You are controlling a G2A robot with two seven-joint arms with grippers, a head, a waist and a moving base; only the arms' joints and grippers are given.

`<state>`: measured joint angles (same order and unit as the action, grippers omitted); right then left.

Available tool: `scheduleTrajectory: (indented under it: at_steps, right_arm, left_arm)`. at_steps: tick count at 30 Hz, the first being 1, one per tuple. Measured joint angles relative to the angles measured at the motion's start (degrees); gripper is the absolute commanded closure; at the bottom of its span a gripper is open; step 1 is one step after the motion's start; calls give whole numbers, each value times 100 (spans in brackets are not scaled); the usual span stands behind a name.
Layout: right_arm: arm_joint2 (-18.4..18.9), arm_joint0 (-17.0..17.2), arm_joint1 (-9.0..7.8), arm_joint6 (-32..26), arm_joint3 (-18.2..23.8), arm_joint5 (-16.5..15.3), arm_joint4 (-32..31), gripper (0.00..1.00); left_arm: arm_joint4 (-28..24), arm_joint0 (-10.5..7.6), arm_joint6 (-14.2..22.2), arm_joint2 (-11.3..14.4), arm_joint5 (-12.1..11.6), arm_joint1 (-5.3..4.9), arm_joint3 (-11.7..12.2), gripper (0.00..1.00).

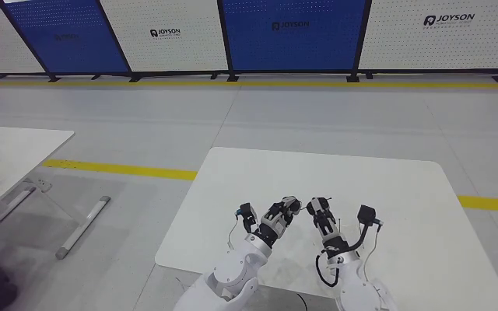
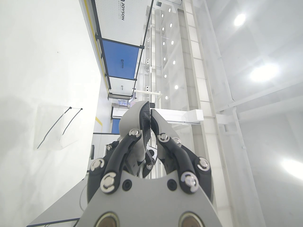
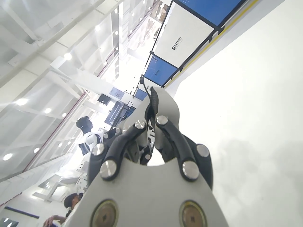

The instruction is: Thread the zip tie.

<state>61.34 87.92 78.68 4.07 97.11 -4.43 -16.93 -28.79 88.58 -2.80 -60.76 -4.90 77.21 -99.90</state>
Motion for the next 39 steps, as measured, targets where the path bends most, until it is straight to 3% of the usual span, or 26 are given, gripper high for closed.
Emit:
scheduleTrajectory:
  at_steps: [9, 16, 19, 25, 29, 35, 39]
  right_arm:
    - [79, 25, 9, -8, -27, -5, 64, 100]
    - [114, 152, 17, 319, 104, -41, -156, 100]
    - [127, 191, 14, 330, 133, -84, -237, 81]
    - [142, 217, 13, 261, 158, -72, -330, 80]
    - [157, 223, 12, 253, 170, -34, -456, 73]
    - [127, 273, 14, 312, 194, -26, -684, 74]
    - [100, 299, 6, 318, 220, -31, -971, 86]
  left_arm:
    - [0, 0, 0, 0, 0, 0, 0, 100]
    - [0, 0, 0, 0, 0, 0, 0, 100]
    - [0, 0, 0, 0, 0, 0, 0, 100]
    - [0, 0, 0, 0, 0, 0, 0, 100]
    - [0, 0, 0, 0, 0, 0, 0, 100]
    - [0, 0, 0, 0, 0, 0, 0, 100]
    - [0, 0, 0, 0, 0, 0, 0, 100]
